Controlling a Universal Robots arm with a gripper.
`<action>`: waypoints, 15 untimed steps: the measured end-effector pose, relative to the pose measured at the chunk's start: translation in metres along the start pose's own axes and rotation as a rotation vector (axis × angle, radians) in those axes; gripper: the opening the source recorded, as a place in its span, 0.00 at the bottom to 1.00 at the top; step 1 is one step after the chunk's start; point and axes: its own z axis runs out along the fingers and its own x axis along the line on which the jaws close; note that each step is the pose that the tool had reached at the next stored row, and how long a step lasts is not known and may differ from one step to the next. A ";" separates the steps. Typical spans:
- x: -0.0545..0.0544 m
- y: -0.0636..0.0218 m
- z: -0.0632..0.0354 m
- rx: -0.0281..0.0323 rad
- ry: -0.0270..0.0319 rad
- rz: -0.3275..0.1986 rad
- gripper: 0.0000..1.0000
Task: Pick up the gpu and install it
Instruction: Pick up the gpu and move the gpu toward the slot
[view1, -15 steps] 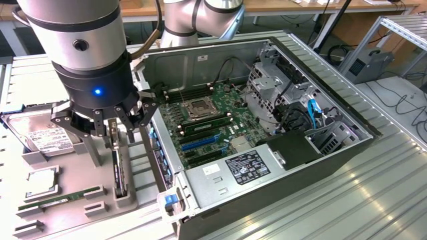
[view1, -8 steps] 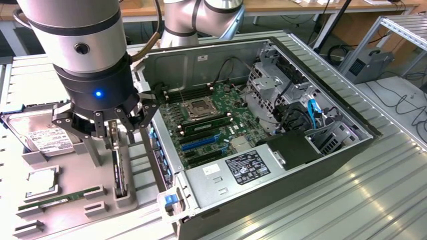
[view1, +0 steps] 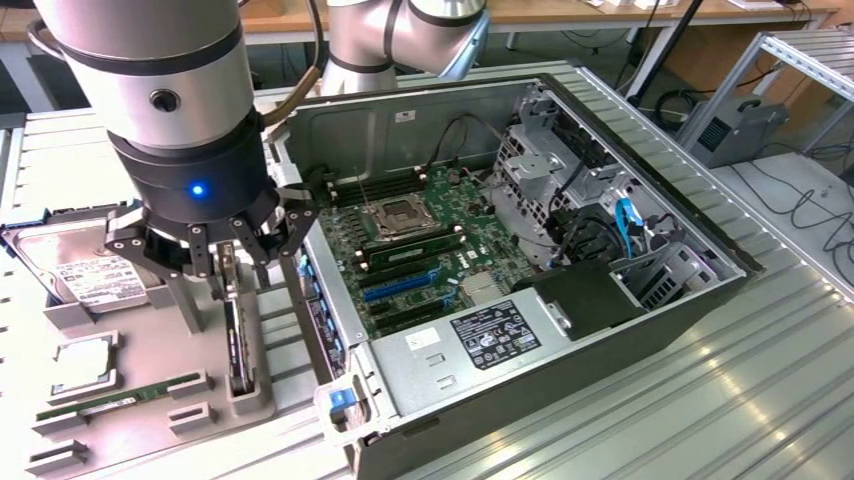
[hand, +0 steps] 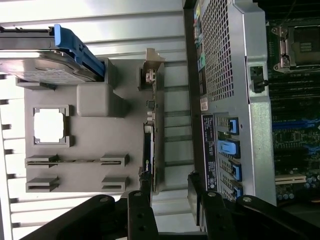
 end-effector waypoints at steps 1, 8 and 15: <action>0.000 0.0000 0.0003 0.0000 0.0000 0.000 0.42; 0.000 -0.0001 0.0023 0.0000 0.0000 0.000 0.42; 0.000 -0.0002 0.0044 0.0000 0.0000 0.000 0.42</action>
